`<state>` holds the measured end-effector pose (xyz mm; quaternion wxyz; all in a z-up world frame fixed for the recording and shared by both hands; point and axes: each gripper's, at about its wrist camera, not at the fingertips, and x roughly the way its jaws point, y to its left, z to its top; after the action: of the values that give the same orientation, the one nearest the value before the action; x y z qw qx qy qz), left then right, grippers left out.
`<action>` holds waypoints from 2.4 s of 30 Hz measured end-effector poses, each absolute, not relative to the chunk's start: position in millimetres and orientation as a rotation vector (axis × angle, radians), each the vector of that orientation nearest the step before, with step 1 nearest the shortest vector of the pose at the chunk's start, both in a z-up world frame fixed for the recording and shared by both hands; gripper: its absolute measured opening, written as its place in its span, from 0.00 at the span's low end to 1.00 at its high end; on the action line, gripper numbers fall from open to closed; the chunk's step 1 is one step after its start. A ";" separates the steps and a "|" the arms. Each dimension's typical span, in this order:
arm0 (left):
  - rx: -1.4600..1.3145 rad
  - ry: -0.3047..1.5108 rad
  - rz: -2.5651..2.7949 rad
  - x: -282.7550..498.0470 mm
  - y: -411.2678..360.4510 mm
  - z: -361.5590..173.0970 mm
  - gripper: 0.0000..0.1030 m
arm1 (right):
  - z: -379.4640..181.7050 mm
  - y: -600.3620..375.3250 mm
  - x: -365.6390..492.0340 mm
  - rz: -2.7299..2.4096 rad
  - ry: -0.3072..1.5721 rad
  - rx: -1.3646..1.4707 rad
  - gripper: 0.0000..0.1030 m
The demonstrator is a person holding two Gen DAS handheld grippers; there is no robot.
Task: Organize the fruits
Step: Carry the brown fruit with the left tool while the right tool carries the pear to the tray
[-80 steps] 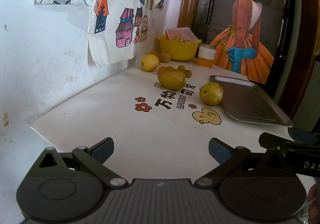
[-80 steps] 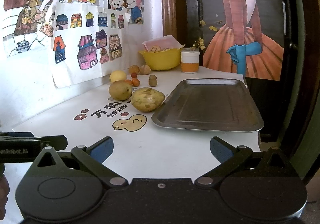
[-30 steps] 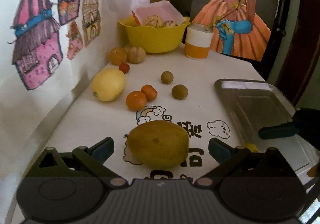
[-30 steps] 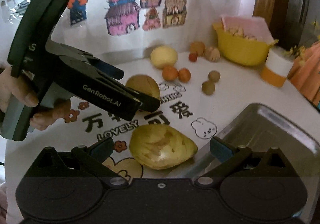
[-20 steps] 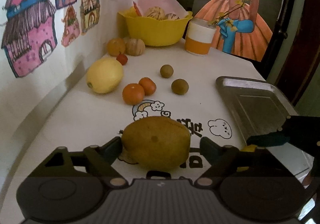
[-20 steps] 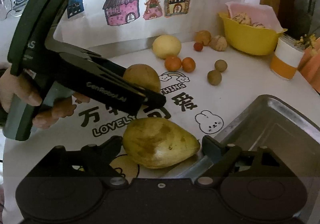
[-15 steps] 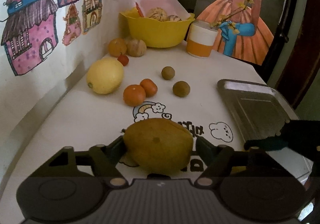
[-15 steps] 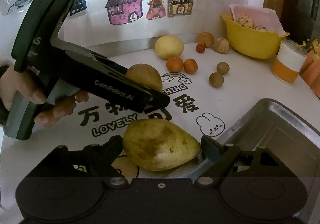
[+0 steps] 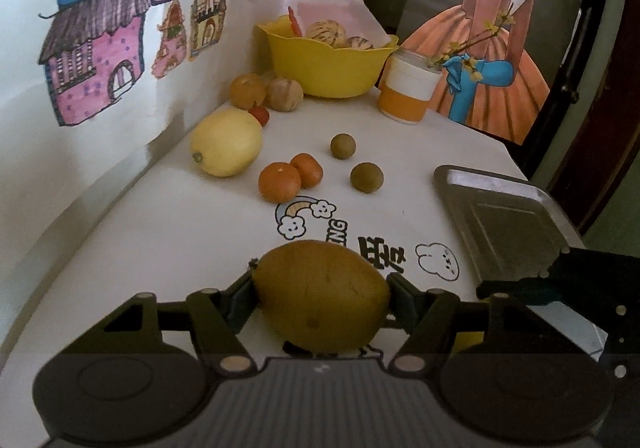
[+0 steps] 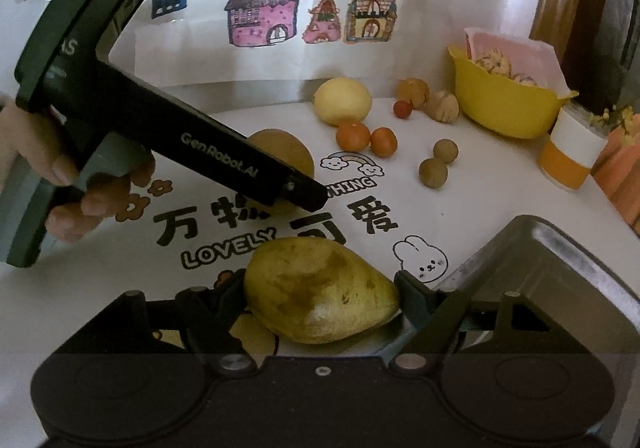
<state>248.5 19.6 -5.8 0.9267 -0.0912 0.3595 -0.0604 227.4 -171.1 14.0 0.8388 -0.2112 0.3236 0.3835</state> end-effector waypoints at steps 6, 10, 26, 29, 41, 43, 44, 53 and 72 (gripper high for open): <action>-0.186 0.731 -0.111 237.9 18.0 -4.5 0.70 | 13.5 -166.3 211.8 0.797 0.627 -0.508 0.76; -0.193 0.727 -0.115 232.3 17.9 -4.3 0.70 | 14.0 -165.1 203.3 0.784 0.604 -0.535 0.76; -0.208 0.703 -0.129 214.3 12.1 -2.3 0.70 | 19.6 -167.2 179.9 0.741 0.491 -0.631 0.76; -0.216 0.695 -0.131 212.4 10.8 -0.2 0.70 | 22.2 -168.3 178.4 0.721 0.465 -0.645 0.76; -0.230 0.635 -0.171 241.9 -26.0 33.0 0.70 | 66.7 -222.4 206.1 0.556 0.405 -0.624 0.76; -0.220 0.617 -0.188 251.4 -39.7 40.0 0.70 | 73.5 -238.4 220.8 0.515 0.411 -0.607 0.76; -0.213 0.609 -0.197 257.3 -47.3 42.6 0.70 | 75.1 -245.8 228.5 0.497 0.415 -0.601 0.76; -0.186 0.585 -0.270 314.5 -107.8 32.5 0.70 | 58.9 -297.8 297.8 0.391 0.471 -0.499 0.76; -0.125 0.681 -0.288 360.6 -143.9 -11.9 0.70 | 9.5 -322.2 347.1 0.401 0.609 -0.401 0.76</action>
<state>360.6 -143.9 -11.9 0.9305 -0.0611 0.3328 -0.1406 347.1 -322.2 9.5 0.9146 -0.1949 0.2957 0.1950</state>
